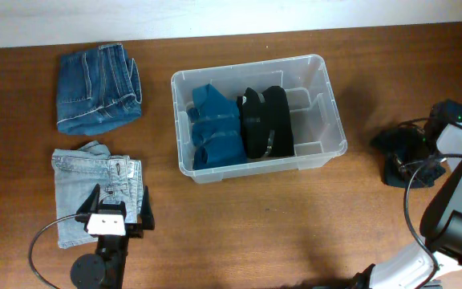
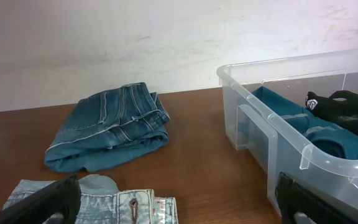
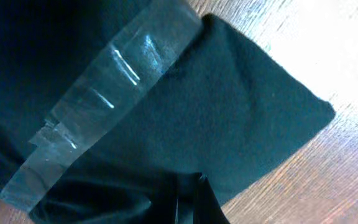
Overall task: Pack container
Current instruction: 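Move the right gripper to the second black folded garment and grasp it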
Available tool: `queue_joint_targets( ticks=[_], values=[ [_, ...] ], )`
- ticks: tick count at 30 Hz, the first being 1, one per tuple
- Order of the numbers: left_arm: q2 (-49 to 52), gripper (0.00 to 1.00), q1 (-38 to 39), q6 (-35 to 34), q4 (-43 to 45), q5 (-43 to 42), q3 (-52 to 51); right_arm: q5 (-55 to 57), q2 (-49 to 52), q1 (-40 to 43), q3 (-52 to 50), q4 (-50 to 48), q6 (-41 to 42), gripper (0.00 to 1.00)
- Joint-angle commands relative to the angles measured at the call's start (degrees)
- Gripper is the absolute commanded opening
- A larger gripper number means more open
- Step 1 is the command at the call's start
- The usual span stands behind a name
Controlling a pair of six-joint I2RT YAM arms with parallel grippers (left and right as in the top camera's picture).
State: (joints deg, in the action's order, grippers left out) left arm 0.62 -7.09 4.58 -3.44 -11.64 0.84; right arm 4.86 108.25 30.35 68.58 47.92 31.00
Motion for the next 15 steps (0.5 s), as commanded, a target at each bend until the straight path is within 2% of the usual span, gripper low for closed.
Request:
queue_joint_targets(
  ticks=[1, 3, 7, 11, 12, 14, 15],
  values=[
    [-0.3, 0.99, -0.2, 0.7, -0.1, -0.6, -0.3, -4.7, 1.7, 0.0, -3.2, -6.4, 1.0, 0.04],
    [-0.3, 0.99, -0.2, 0.7, 0.0, -0.6, -0.3, -10.3, 1.8, -0.1, -3.9, -12.7, 1.7, 0.04],
    [-0.3, 1.00, -0.2, 0.7, 0.0, -0.6, -0.3, -16.4, 1.8, -3.0, -4.5, -23.1, 8.9, 0.04],
    [-0.3, 0.99, -0.2, 0.7, 0.0, -0.6, -0.3, -16.7, 1.8, -7.5, -4.5, -28.6, 8.9, 0.04],
    [-0.3, 0.99, -0.2, 0.7, 0.0, -0.6, -0.3, -16.4, 1.7, -8.2, -4.2, -29.6, 8.2, 0.06],
    [-0.3, 0.99, -0.2, 0.7, 0.0, -0.6, -0.3, -16.5, 1.7, -7.8, -1.7, -28.2, 4.6, 0.21],
    [-0.3, 0.99, -0.2, 0.7, 0.0, -0.6, -0.3, -16.5, 1.6, -7.3, 0.3, -25.9, 2.3, 0.24]
  ],
)
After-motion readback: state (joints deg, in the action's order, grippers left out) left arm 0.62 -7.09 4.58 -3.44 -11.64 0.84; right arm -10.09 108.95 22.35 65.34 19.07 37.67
